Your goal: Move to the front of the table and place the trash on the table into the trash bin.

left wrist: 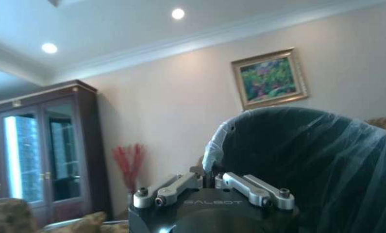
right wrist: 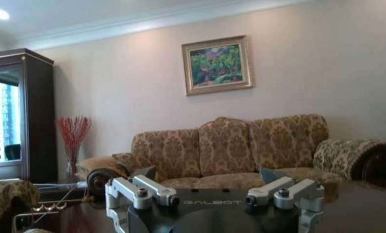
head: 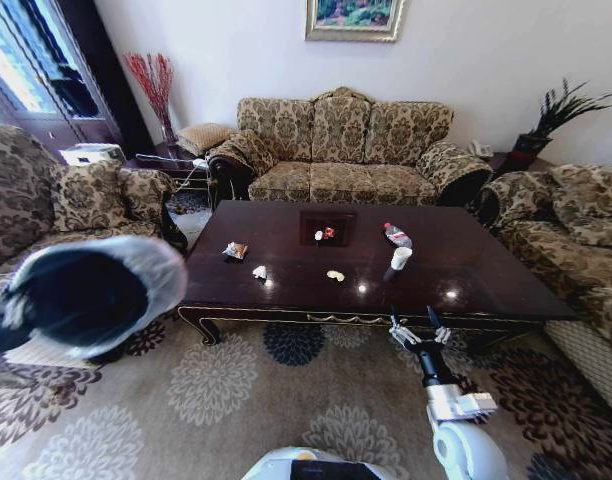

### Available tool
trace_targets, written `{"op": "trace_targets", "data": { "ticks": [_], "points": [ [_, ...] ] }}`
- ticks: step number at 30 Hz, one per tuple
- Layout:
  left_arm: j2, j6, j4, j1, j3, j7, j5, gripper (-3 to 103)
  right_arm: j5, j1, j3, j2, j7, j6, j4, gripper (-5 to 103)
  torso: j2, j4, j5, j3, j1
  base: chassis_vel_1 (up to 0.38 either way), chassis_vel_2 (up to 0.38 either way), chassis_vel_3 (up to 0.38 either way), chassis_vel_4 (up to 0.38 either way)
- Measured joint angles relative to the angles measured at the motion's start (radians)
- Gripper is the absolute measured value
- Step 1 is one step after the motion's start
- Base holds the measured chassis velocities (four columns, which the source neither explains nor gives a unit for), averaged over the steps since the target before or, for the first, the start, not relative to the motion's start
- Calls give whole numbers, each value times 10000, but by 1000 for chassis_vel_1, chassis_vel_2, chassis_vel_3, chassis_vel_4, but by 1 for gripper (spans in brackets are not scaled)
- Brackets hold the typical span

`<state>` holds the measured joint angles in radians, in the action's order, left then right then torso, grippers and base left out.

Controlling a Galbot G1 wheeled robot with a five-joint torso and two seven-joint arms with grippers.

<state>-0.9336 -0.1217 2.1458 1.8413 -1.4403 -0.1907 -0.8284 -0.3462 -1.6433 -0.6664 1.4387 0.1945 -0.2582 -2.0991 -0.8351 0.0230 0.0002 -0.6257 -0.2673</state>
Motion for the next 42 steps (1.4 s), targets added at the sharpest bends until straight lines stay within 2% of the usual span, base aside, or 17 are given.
{"op": "trace_targets", "data": {
  "ticks": [2, 3, 4, 6, 8, 11, 12, 16, 22, 31, 42],
  "points": [
    [748, 512, 57, -416, 563, 319, -316, 4, -6, 67, 36, -67, 81, -20, -74, 100, 0, 0, 0, 0, -1, 0, 0, 0, 0],
    [1044, 736, 18, -602, 853, 447, -406, 4, -6, 86, 35, -97, 123, -21, -76, 100, 0, 9, -4, 0, 0, 0, 0, 0, 0],
    [1044, 736, 18, -602, 853, 447, -406, 4, -6, 86, 35, -97, 123, -21, -76, 100, 0, 9, -4, 0, 0, 0, 0, 0, 0],
    [1678, 1292, -128, -947, 1506, 779, -660, 4, -3, 94, 17, -104, 162, 19, -70, 100, 0, 10, -3, 1, 0, 0, 0, 0, 0],
    [1845, 1419, -180, -1003, 1647, 852, -717, 4, -1, 91, 10, -100, 168, 65, -71, 100, 0, 10, -6, 1, 1, 0, 0, 0, 0],
    [2811, 2015, -620, -1261, 2121, 1139, -861, 4, 5, 67, 12, -72, 210, 315, -163, 100, 0, 7, -5, 0, -1, 0, 0, 0, 0],
    [2811, 2015, -620, -1261, 2121, 1139, -861, 4, 5, 67, 12, -72, 210, 315, -163, 100, 0, 7, -5, 0, -1, 0, 0, 0, 0],
    [3711, 2480, -1147, -1636, 2332, 1378, -1129, 4, 52, 170, 113, -51, 243, 542, -256, 100, 0, 6, -3, 1, 0, 0, 0, 0, 0],
    [3902, 2655, -1281, -1764, 2337, 1406, -1104, 4, 232, 306, 240, 30, 241, 588, -242, 100, 0, 10, -3, 2, 1, 0, 0, 0, 0],
    [3893, 2748, -1263, -2192, 2682, 1388, -969, 4, 303, 168, 247, 37, 242, 600, -343, 100, 0, 4, -1, 3, 2, 36, 118, -48, -122],
    [3901, 2786, -1276, -2678, 3017, 1437, -810, 4, 215, 279, 497, -23, 294, 572, -156, 100, 1, 9, -6, 1, -1, 175, 328, -171, -314]
  ]
}}
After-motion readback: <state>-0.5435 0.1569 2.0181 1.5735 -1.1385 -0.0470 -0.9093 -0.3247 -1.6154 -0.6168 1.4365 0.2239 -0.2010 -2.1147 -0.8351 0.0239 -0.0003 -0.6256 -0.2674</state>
